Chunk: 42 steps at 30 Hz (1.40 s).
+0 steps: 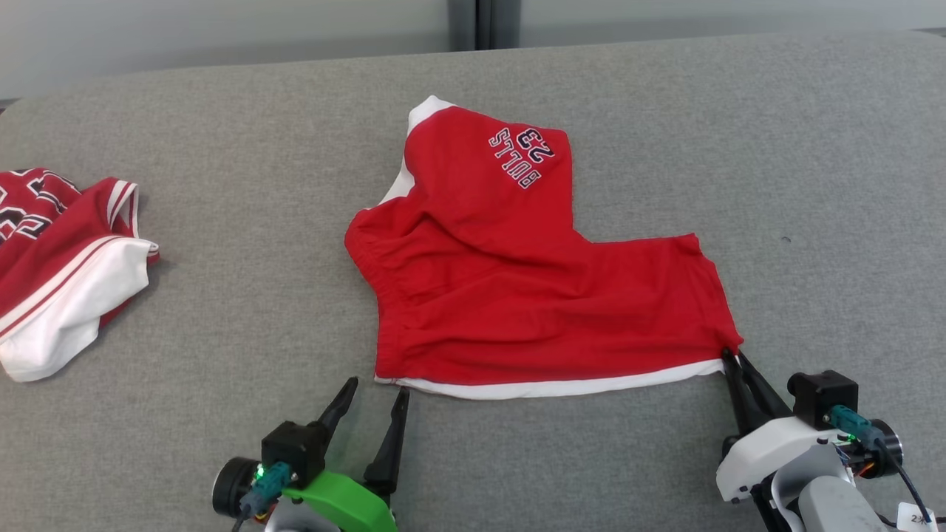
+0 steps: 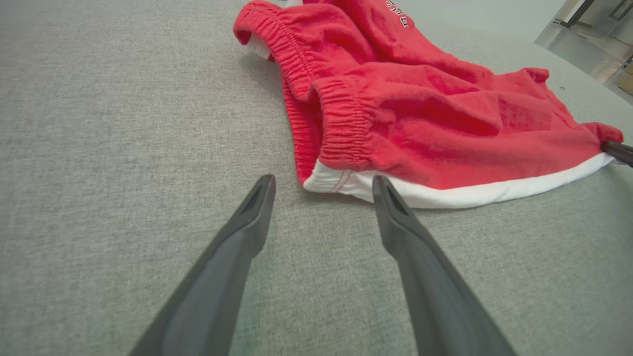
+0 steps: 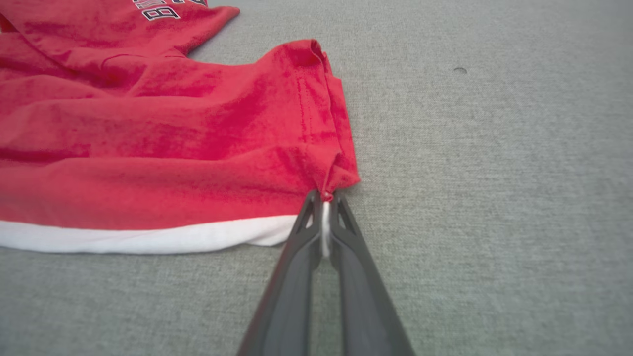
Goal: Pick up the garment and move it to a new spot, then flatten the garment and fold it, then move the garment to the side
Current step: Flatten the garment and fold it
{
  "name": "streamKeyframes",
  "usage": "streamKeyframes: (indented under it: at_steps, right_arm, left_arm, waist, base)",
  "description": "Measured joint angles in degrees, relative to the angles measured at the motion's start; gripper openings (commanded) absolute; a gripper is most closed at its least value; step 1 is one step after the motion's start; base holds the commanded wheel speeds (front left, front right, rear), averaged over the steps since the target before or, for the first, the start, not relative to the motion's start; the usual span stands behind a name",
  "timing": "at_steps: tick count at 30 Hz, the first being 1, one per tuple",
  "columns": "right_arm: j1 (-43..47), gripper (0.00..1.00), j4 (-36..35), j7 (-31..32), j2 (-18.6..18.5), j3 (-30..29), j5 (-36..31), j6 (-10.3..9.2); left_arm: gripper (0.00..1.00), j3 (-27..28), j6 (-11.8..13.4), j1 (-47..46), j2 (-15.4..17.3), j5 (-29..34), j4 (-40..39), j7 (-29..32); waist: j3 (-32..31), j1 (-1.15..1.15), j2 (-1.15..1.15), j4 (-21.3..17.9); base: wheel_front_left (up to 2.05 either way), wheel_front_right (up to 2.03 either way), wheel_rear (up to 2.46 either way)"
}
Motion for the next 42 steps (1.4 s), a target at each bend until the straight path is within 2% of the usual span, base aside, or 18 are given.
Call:
streamKeyframes:
  at_steps: [4, 6, 8, 11, 12, 13, 20, 23, 26, 30, 34, 36, 39, 42]
  right_arm:
    - [-0.46, 0.00, -0.53, 0.00, 0.00, 0.04, 0.00, 0.00]
    - [-0.86, 0.00, -0.81, 0.00, 0.02, 0.11, 0.00, 0.00]
    - [-1.16, 0.00, -1.19, 0.00, 0.01, 0.14, 0.00, 0.00]
    - [-1.37, 0.00, -1.49, 0.00, 0.01, 0.25, 0.00, 0.00]
    - [-1.47, 0.00, -1.65, 0.00, 0.02, 0.24, 0.00, 0.00]
    - [-1.68, 0.00, -1.81, 0.00, 0.01, 0.23, 0.00, 0.00]
    - [-1.87, 0.00, -4.59, 0.00, 0.02, -0.16, 0.90, 0.00]
    - [-2.33, 0.00, -8.56, 0.00, -0.01, -0.77, 3.18, 0.00]
    - [-3.65, 0.00, -14.48, 0.00, 0.02, -1.58, 5.70, 0.00]
    - [-7.73, 0.00, -24.05, 0.01, -0.08, -2.53, 10.02, 0.00]
    - [-13.65, 0.00, -32.00, 0.73, -4.17, -2.21, 14.92, 0.00]
    - [-17.02, 0.00, -34.99, 3.33, -6.16, -2.33, 16.12, 0.00]
    - [-22.47, 0.00, -38.16, 8.20, -7.65, -2.22, 16.61, 0.00]
    - [-28.06, 0.00, -37.96, 12.01, -8.38, -1.72, 16.25, 0.00]
  left_arm:
    - [1.00, -1.63, 0.00, -1.59, 1.53, -0.16, 0.53, 0.00]
    - [0.81, -2.40, 0.00, -1.96, 2.05, -0.16, 0.88, 0.00]
    - [0.45, -3.58, 0.00, -2.57, 2.63, -0.15, 1.32, 0.00]
    - [0.36, -4.31, 0.00, -3.32, 3.09, -0.24, 1.52, 0.00]
    - [0.29, -4.60, 0.00, -3.55, 3.22, -0.36, 1.42, 0.00]
    - [0.00, -5.37, 0.00, -4.10, 3.45, -0.38, 0.91, -0.01]
    - [0.00, -6.77, 0.00, -4.40, 4.24, -1.76, -3.34, 0.00]
    - [0.00, -5.57, 0.00, -4.39, 4.99, -0.83, -8.68, 0.00]
    - [0.00, -5.48, 0.00, -4.94, 7.05, 0.10, -14.88, 0.01]
    - [0.00, -5.02, 0.00, -10.43, 12.55, 0.75, -23.70, 0.01]
    - [0.00, -5.99, 0.00, -19.42, 19.51, -2.66, -29.67, 0.00]
    - [0.00, -7.03, 0.00, -24.64, 23.13, -4.79, -30.42, 0.01]
    - [0.00, -8.94, 0.00, -32.46, 26.48, -8.73, -30.76, 2.78]
    - [0.00, -10.45, 0.00, -38.90, 28.21, -12.92, -29.26, 5.11]
  waist:
    - [0.84, 0.00, 0.00, -0.52]
    - [1.25, 0.00, 0.00, -0.74]
    - [1.72, 0.00, 0.00, -0.96]
    - [2.36, 0.00, 0.00, -1.23]
    - [2.56, 0.00, 0.00, -1.31]
    - [2.87, 0.00, 0.00, -1.38]
    - [1.91, 0.00, 0.00, -0.92]
    - [0.79, 0.00, 0.00, -0.57]
    - [-0.55, 0.00, 0.00, -0.21]
    - [-2.45, 0.00, 0.00, 0.15]
    - [-4.05, 0.00, 0.00, 0.24]
    - [-4.29, 0.00, 0.00, 0.09]
    - [-3.73, 0.00, 0.00, -0.08]
    - [-2.25, 0.00, 0.00, -0.23]
  base:
    - [0.00, 0.00, 0.00]
    - [0.00, 0.00, 0.00]
    - [0.00, 0.00, 0.00]
    - [0.00, 0.00, 0.00]
    - [0.00, 0.00, 0.00]
    - [0.00, 0.00, 0.00]
    - [0.00, 0.00, 0.00]
    - [0.00, 0.00, 0.00]
    - [0.00, 0.00, 0.00]
    - [0.00, 0.00, 0.00]
    - [0.00, 0.00, 0.00]
    - [0.00, 0.00, 0.00]
    - [0.00, 0.00, 0.00]
    - [0.00, 0.00, 0.00]
